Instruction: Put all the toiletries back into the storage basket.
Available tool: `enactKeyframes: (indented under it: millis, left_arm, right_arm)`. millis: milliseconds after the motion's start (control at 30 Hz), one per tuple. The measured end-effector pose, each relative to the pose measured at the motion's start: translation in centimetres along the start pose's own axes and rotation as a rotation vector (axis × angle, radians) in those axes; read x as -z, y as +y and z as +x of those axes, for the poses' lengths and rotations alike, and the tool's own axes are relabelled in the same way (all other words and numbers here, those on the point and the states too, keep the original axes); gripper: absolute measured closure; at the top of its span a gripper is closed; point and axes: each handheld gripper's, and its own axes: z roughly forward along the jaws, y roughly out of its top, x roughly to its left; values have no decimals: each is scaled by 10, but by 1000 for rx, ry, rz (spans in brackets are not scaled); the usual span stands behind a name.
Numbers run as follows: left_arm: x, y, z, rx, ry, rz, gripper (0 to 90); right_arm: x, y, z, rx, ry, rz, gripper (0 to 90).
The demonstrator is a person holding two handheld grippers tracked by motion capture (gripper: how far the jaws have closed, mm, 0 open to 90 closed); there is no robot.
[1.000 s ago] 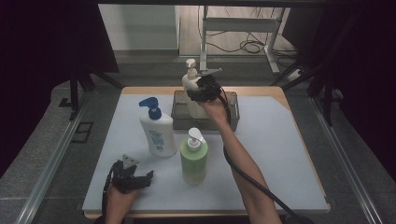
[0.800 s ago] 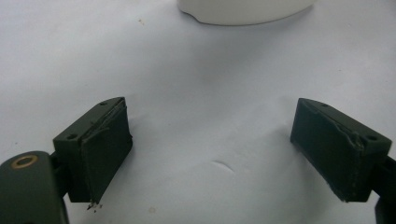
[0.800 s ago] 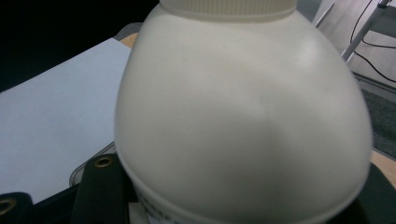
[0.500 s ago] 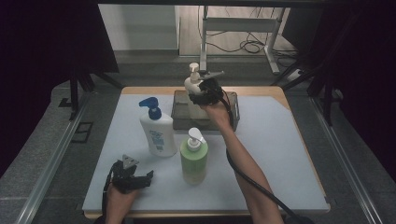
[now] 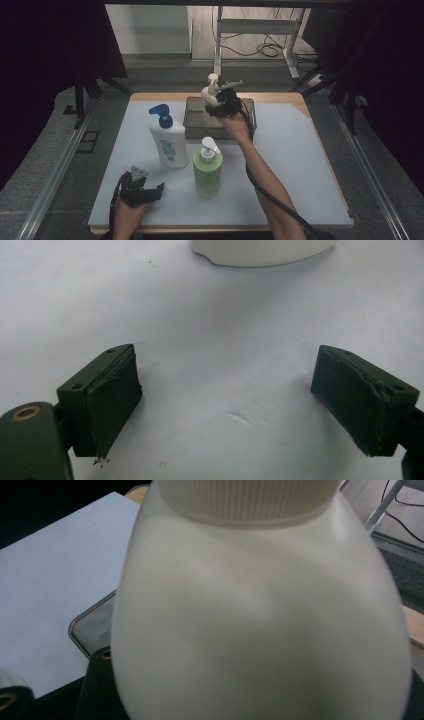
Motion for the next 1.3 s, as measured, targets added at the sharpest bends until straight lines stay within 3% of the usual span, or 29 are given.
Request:
enactKeyframes:
  millis: [333, 600, 800, 1000, 1300]
  left_arm:
    - [0, 0, 0, 0, 0, 0, 117]
    - [0, 0, 0, 0, 0, 0, 117]
    - [0, 0, 0, 1, 0, 0, 117]
    - [0, 0, 0, 0, 0, -1, 117]
    - [0, 0, 0, 1, 0, -1, 117]
  right_arm:
    - [0, -7, 2, 16, 6, 8, 376]
    - [1, -11, -1, -1, 22, -10, 367]
    - [1, -12, -8, -24, 93, -15, 267]
    - [7, -15, -8, 13, 91, -11, 225]
    - [24, -23, -9, 60, 108, 3, 286]
